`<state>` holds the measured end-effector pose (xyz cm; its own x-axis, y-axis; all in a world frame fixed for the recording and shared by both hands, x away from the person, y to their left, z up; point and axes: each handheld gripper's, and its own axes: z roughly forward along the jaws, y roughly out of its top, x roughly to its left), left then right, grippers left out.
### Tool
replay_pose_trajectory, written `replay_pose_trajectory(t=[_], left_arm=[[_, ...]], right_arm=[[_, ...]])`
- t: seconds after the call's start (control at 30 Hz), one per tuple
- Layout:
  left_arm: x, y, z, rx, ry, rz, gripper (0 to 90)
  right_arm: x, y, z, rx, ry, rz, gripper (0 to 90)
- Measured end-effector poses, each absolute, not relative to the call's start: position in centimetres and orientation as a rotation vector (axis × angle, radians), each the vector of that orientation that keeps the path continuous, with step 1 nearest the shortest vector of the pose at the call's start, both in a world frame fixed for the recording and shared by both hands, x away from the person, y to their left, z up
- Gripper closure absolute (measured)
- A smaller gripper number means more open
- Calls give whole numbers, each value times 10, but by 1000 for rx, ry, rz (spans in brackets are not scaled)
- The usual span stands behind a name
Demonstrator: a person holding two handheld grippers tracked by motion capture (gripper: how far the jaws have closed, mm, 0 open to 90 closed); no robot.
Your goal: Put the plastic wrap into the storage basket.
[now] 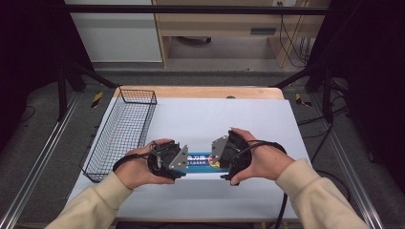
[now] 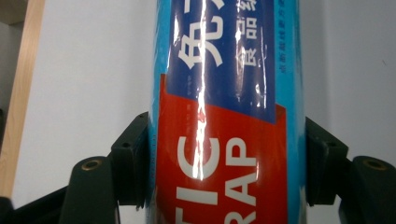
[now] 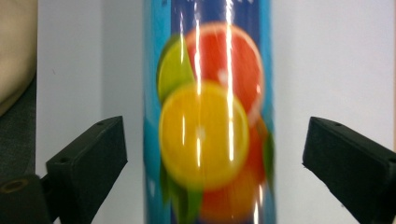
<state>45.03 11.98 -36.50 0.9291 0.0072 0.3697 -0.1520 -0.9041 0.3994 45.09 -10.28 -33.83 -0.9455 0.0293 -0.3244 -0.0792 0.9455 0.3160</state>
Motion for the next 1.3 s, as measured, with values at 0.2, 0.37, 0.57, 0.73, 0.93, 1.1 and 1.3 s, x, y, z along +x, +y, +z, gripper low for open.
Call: replay_pose_trajectory(t=[0.2,0.37,0.57,0.73,0.93,1.1,1.3], left_arm=[[454,125,-370,2667,-81,513,320],[455,127,-370,2669,-67,514,320],[455,133,-366,2654,-55,520,321],[454,141,-354,2627,-4,547,321],[452,156,-335,2552,126,588,321],[452,171,-317,2518,242,624,321],[455,188,-300,2507,333,665,321]], right_arm=[[440,-139,-325,11,2708,551,59],[437,-170,-320,72,2672,565,58],[437,-203,-324,194,2649,564,69],[437,-222,-343,442,2551,581,123],[434,-208,-375,710,2355,575,147],[447,-191,-395,889,2183,555,155],[470,-182,-408,1078,2020,514,170]])
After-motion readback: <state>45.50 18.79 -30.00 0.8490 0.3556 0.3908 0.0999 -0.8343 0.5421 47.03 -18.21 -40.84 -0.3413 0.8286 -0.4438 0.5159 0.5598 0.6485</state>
